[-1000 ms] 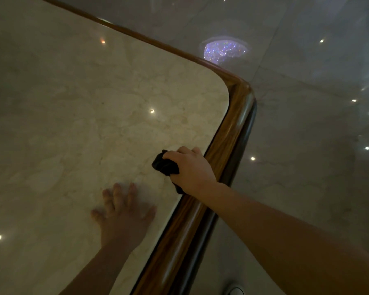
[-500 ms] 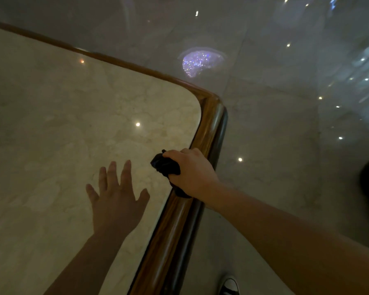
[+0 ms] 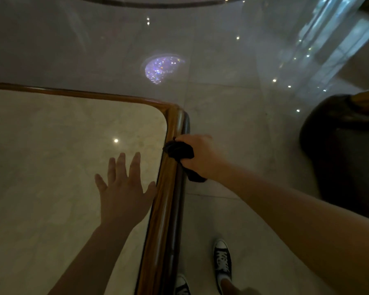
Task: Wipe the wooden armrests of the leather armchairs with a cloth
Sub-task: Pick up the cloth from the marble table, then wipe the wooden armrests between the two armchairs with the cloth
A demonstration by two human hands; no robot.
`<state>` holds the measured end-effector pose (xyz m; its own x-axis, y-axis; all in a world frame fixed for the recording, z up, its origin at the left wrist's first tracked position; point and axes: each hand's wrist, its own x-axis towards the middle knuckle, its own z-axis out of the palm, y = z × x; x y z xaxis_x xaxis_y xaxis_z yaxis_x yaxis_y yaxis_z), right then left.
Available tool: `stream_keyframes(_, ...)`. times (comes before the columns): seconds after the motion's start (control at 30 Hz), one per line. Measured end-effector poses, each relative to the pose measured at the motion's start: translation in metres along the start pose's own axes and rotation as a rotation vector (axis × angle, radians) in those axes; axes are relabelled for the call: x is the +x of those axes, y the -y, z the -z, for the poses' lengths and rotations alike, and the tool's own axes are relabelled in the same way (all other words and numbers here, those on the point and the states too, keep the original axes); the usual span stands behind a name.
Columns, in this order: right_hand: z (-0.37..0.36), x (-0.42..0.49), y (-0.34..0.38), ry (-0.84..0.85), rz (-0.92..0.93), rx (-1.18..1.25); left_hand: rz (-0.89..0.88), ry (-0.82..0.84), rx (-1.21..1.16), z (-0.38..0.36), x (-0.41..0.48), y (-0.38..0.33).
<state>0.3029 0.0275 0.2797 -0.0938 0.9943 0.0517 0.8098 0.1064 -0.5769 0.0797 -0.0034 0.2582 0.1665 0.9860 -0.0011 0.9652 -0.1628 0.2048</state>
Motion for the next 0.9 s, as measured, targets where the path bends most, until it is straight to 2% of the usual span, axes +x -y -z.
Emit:
stream_keyframes(0.43, 0.130, -0.116, 0.020, -0.152, -0.268, 0.021, -0.303, 0.054, -0.011, 0.067, -0.034, -0.091)
stream_keyframes(0.9, 0.242, -0.250, -0.049, -0.302, -0.531, 0.030, -0.530, 0.064, -0.028, 0.073, -0.061, -0.255)
